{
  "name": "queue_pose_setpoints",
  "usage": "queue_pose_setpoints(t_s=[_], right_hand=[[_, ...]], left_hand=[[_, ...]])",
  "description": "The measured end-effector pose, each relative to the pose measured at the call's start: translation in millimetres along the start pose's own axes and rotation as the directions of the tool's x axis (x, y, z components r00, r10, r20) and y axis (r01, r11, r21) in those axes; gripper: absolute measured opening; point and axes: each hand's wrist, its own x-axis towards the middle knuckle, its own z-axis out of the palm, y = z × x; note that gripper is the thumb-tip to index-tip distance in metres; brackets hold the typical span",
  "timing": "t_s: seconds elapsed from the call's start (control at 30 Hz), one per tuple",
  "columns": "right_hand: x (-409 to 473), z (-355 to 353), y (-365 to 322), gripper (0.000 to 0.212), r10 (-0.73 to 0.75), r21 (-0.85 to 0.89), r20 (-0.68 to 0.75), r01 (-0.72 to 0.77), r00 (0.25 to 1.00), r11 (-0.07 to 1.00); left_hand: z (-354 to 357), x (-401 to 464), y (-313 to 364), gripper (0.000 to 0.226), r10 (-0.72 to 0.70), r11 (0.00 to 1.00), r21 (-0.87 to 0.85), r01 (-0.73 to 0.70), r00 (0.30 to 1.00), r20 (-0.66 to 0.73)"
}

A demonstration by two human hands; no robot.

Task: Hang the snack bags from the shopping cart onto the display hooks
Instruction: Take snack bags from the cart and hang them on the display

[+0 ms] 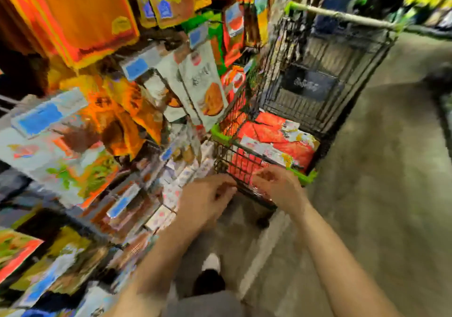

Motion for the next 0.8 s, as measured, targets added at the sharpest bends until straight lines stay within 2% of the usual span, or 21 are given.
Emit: queue_pose_setpoints(t_s=[0.13, 0.27, 0.37, 0.47, 0.57, 0.67, 0.73, 0.8], right_hand=[[46, -38, 38, 0.025, 0.14, 0.024, -0.097, -0.139, 0.985, 0.99], [119, -68, 75, 0.014, 0.266, 0.099, -0.22, -0.25, 0.938, 0.963], [193, -84, 107, 0.021, 0.38, 0.16, -0.253, -0.349, 0.89, 0.923], [262, -89, 132, 0.036, 0.494, 0.104, -0.186, -0.483, 0.849, 0.869], [306, -81, 159, 0.045, 0.637, 0.096, -0.12, -0.63, 0.761, 0.771], [323, -67, 191, 0.025, 0.751, 0.171, -0.084, -0.733, 0.655, 0.659], [322, -54, 209, 0.043, 0.835, 0.206, 0.023, -0.82, 0.549, 0.533], [319, -40, 233, 0.056, 0.872, 0.267, 0.044, -0.847, 0.487, 0.46]], left_hand=[[43, 78, 2, 0.032, -0.003, 0.997, -0.079, 0.01, 0.996, 0.084], [80, 173, -10, 0.026, 0.008, 0.987, -0.16, 0.026, 0.978, 0.208], [108, 259, -27, 0.018, -0.073, 0.964, -0.225, 0.139, 0.958, 0.278], [134, 335, -52, 0.035, -0.129, 0.962, -0.178, 0.208, 0.918, 0.376], [167, 389, -81, 0.03, -0.252, 0.946, -0.047, 0.322, 0.817, 0.519], [200, 416, -107, 0.05, -0.45, 0.837, -0.016, 0.547, 0.706, 0.546], [217, 422, -125, 0.049, -0.513, 0.824, 0.096, 0.558, 0.664, 0.544], [229, 422, -141, 0.045, -0.52, 0.835, 0.156, 0.527, 0.665, 0.536]])
